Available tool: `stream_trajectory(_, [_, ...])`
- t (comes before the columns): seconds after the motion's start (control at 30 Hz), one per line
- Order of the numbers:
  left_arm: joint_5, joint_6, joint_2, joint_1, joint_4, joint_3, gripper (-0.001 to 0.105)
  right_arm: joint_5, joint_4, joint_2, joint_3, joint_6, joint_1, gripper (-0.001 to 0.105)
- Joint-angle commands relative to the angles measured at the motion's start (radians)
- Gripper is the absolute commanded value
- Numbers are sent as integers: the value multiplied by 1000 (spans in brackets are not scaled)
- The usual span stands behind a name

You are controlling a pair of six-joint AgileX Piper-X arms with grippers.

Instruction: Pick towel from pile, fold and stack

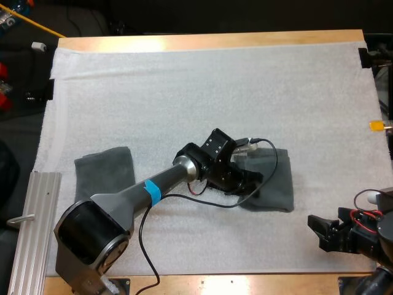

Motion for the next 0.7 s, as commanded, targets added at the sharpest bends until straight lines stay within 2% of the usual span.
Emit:
stream_trajectory(0.0, [-20, 24, -17, -3, 18, -6, 0, -4, 2, -3, -2, -4, 4, 70])
stream_trajectory(0.33, [-165, 225, -203, 47, 150, -6, 0, -4, 2, -3, -2, -4, 4, 70])
stream_trajectory(0.5, [-229, 363, -323, 149, 290, -6, 0, -4, 2, -3, -2, -4, 4, 70])
stream_trajectory(0.67, [-241, 502, -405, 278, 404, -6, 0, -4, 2, -3, -2, -4, 4, 70])
